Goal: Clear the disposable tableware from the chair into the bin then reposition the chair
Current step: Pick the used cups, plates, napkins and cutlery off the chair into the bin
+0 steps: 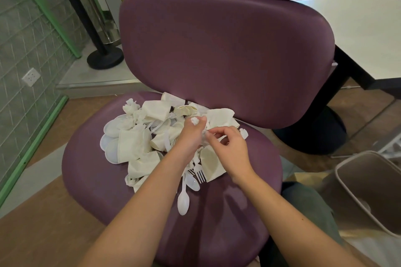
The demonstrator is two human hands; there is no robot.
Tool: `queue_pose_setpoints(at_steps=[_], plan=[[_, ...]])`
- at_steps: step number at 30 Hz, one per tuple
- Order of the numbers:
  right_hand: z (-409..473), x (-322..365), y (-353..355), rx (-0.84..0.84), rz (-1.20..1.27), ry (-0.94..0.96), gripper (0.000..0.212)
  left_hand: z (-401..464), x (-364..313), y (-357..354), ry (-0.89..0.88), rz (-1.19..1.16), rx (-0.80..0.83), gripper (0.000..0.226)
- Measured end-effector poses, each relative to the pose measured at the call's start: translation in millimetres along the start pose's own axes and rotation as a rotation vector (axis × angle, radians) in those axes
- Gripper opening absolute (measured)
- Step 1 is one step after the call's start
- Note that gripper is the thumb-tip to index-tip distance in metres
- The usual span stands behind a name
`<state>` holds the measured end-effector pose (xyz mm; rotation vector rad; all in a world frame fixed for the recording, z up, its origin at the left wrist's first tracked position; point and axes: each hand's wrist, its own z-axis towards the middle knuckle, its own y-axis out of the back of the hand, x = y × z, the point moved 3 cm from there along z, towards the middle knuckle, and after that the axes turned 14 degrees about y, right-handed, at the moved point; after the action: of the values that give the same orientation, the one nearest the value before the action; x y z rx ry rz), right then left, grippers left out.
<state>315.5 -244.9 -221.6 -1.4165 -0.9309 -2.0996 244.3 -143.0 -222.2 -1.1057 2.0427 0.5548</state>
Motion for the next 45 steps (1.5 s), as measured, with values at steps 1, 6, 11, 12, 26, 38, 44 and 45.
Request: queue_pose_setpoints(at_steps=[1,6,11,12,26,38,44,45], plan=[[-4.8,-0.9,0.5,0.021,0.0,0.022,0.018,-0.4,-0.5,-3.2,0.003,-0.006,0.011,0.036],[-4.0,-15.3,14.3,-0.014,-0.067,0.012,0.025,-1.8,1.7,-24.7,0.082,-0.115,0.229,0.037],[15.6,-23.2,38.7,-0.086,-0.117,-0.034,0.013,-4.2,8.4,-42.9,0.078,0.083,0.405,0.041],[20.3,-25.1,42.5,-0.081,-0.141,-0.028,0.008,-3.0,8.2,-43.8,0.069,0.09,0.384,0.039],[41.9,-94.3,55.8,0.516,-0.997,0.047,0.032,15.1,-5.5,-39.2,-0.092,0.284,0.078,0.037],[29.2,-41.8,64.2,0.064,-0.375,0.153,0.015,9.9,1.3,-40.1,-0.131,0.45,0.087,0.045],[24.0,-2.5,64.0,-0.132,0.004,0.031,0.013,-5.5,-3.4,-44.5,-0.173,0.476,0.044,0.051],[20.9,-1.7,65.0,-0.139,-0.03,0.04,0.009,-10.7,-5.3,-46.5,-0.178,0.431,0.052,0.046]])
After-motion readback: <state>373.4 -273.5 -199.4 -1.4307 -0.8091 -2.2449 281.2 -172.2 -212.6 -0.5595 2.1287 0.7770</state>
